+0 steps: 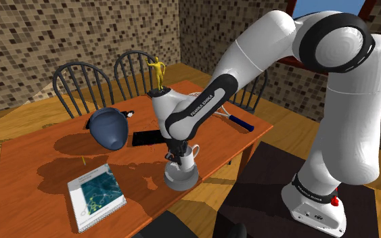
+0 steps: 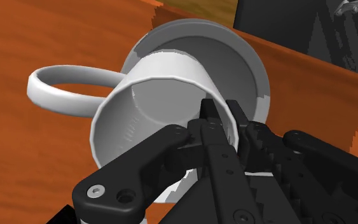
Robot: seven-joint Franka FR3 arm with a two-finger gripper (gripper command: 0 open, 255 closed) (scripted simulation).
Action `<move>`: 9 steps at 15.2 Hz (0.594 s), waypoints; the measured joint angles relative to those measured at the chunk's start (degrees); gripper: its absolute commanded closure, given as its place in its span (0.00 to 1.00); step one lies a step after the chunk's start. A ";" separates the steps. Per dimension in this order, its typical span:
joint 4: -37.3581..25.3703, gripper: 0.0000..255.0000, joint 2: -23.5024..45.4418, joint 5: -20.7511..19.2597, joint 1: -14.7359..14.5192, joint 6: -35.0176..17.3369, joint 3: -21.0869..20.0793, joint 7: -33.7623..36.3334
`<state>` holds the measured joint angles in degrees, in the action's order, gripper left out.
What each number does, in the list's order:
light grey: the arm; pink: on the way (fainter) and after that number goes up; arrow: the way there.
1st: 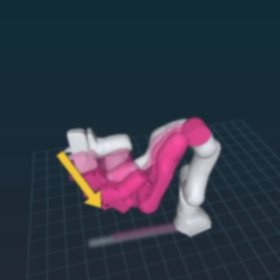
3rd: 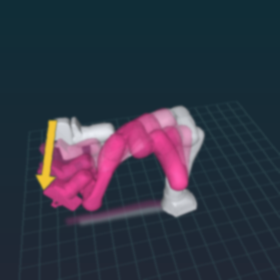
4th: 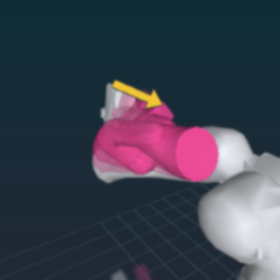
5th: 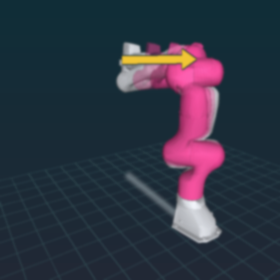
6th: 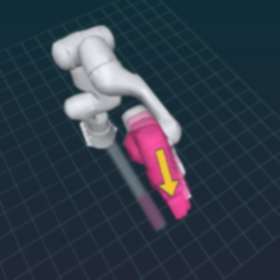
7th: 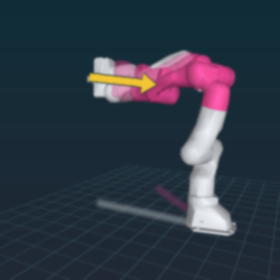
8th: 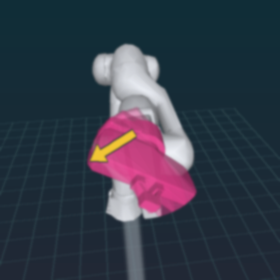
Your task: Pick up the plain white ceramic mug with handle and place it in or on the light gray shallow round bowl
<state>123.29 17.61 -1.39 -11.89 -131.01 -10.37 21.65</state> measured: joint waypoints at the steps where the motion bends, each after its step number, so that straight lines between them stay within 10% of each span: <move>1: -0.12 1.00 0.31 -0.06 -0.05 -0.18 0.01 0.07; 7: -0.13 1.00 0.55 -0.11 -0.11 -0.44 0.01 0.15; 8: -0.13 0.00 0.55 -0.11 -0.11 -0.44 0.01 0.15; 9: -0.13 0.00 0.55 -0.11 -0.11 -0.44 0.01 0.15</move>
